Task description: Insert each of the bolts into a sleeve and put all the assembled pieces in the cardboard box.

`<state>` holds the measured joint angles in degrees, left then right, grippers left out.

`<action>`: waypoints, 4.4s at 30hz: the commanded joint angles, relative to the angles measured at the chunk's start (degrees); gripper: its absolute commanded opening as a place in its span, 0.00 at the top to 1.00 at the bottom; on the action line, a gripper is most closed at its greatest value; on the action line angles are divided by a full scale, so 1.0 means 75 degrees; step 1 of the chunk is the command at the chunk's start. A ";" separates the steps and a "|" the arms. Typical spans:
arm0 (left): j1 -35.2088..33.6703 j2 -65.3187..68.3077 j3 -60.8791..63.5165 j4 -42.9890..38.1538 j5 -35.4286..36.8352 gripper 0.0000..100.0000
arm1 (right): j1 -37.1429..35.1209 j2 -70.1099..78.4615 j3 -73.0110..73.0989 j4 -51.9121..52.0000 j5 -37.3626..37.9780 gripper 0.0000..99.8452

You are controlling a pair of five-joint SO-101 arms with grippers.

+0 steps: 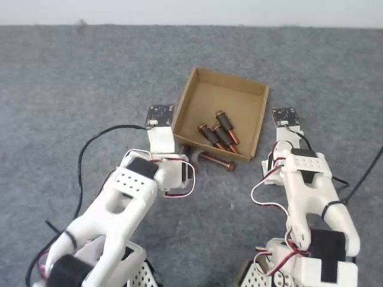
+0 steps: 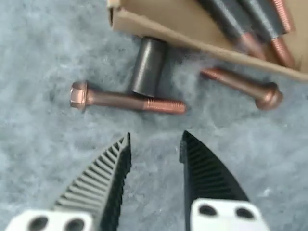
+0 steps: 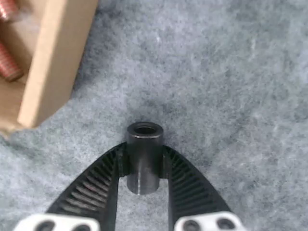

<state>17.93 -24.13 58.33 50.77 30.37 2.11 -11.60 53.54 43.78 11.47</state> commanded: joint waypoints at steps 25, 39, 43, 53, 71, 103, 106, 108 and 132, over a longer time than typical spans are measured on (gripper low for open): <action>-0.1371 0.1782 -0.1518 -0.0316 0.0551 0.85 | -0.0018 -0.0041 -0.0387 -0.0018 0.0000 0.99; -0.0973 0.0926 -0.0662 -0.0328 0.0176 0.85 | -0.0018 -0.0041 -0.0387 -0.0018 0.0000 0.99; -0.0692 0.0856 -0.0627 -0.0293 -0.0129 0.85 | -0.0018 -0.0041 -0.0387 -0.0018 0.0000 0.99; -0.1055 0.2438 -0.1330 -0.0352 0.0258 0.85 | -0.0100 -0.0041 -0.0375 -0.0018 0.0188 0.99; -0.1887 0.2637 -0.1541 -0.0598 0.1348 0.85 | -0.0147 -0.0041 -0.0375 -0.0018 0.0211 0.99; -0.2251 0.3528 -0.2432 -0.0047 0.1360 0.99 | -0.0158 -0.0041 -0.0363 -0.0006 0.0363 0.99; -0.2251 0.3516 -0.2432 -0.0047 0.1137 0.99 | -0.0158 -0.0041 -0.0363 -0.0006 0.0363 0.99; -0.2274 0.3505 -0.2444 -0.0035 0.0891 0.99 | -0.0158 -0.0041 -0.0363 -0.0006 0.0363 0.99; -0.2297 -0.0434 0.0111 -0.1196 -0.0961 0.98 | -0.0158 -0.0041 -0.0363 0.0006 0.0363 0.99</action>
<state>0.79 -25.01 59.65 44.44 24.04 1.85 -11.60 53.54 43.78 13.32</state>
